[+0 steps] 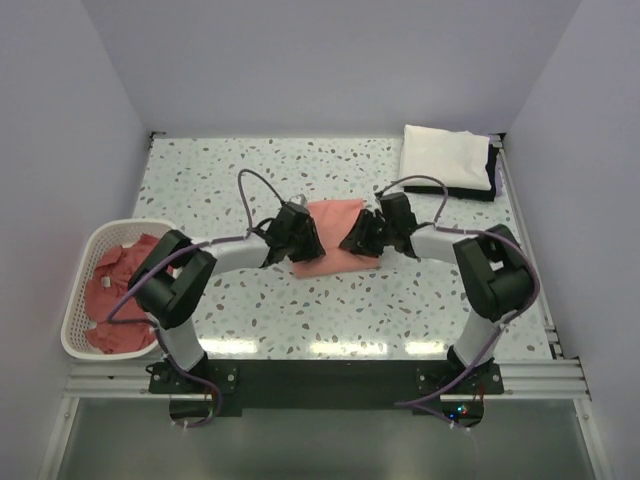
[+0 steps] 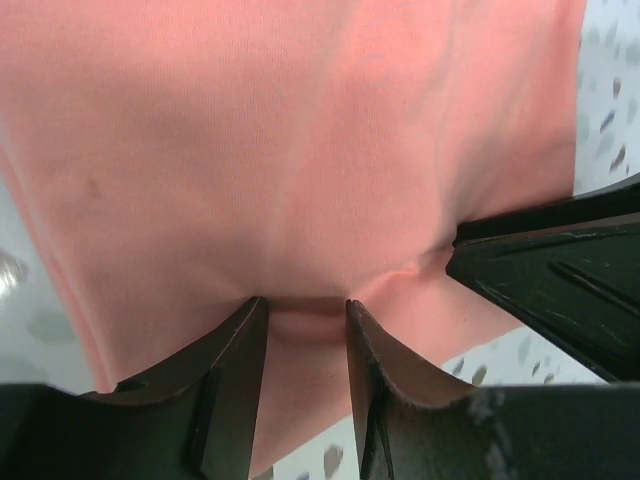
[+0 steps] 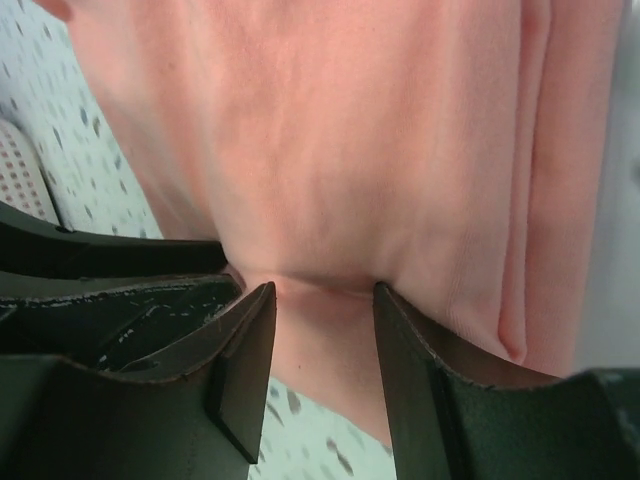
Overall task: Fold and stack the t-shirts
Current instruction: Fold the tshirt
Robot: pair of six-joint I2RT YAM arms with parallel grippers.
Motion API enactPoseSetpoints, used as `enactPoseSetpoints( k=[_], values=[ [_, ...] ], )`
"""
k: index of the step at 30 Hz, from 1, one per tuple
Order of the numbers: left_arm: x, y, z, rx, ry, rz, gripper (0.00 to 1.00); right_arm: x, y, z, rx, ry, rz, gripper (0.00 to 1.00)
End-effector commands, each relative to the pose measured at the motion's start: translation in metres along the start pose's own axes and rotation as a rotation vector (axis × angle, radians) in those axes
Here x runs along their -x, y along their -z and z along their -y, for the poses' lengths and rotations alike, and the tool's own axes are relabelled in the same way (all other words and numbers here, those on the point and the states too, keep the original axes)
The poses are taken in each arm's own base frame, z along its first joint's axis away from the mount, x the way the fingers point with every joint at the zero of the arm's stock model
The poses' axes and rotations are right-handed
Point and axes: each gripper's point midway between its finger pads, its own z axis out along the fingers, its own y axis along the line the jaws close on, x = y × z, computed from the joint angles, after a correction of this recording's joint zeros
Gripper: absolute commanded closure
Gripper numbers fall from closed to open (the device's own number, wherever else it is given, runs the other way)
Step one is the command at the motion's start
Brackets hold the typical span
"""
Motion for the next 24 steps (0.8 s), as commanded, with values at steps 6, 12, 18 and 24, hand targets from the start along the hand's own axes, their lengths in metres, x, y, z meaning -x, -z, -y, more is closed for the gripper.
enactPoseSetpoints(
  k=[6, 12, 18, 24],
  values=[
    [-0.080, 0.050, -0.010, -0.015, -0.014, -0.074, 0.58, -0.103, 0.058, 0.033, -0.063, 0.017, -0.083, 0.52],
    [-0.067, 0.088, 0.003, -0.061, -0.035, -0.012, 0.57, -0.085, 0.099, 0.007, -0.036, 0.081, 0.001, 0.49],
    [-0.011, 0.097, 0.046, -0.124, -0.078, 0.102, 0.56, -0.031, 0.103, -0.012, -0.059, 0.137, 0.117, 0.50],
    [0.021, 0.064, 0.046, -0.128, -0.044, 0.108, 0.60, 0.006, 0.077, -0.013, 0.014, 0.115, 0.123, 0.57]
  ],
)
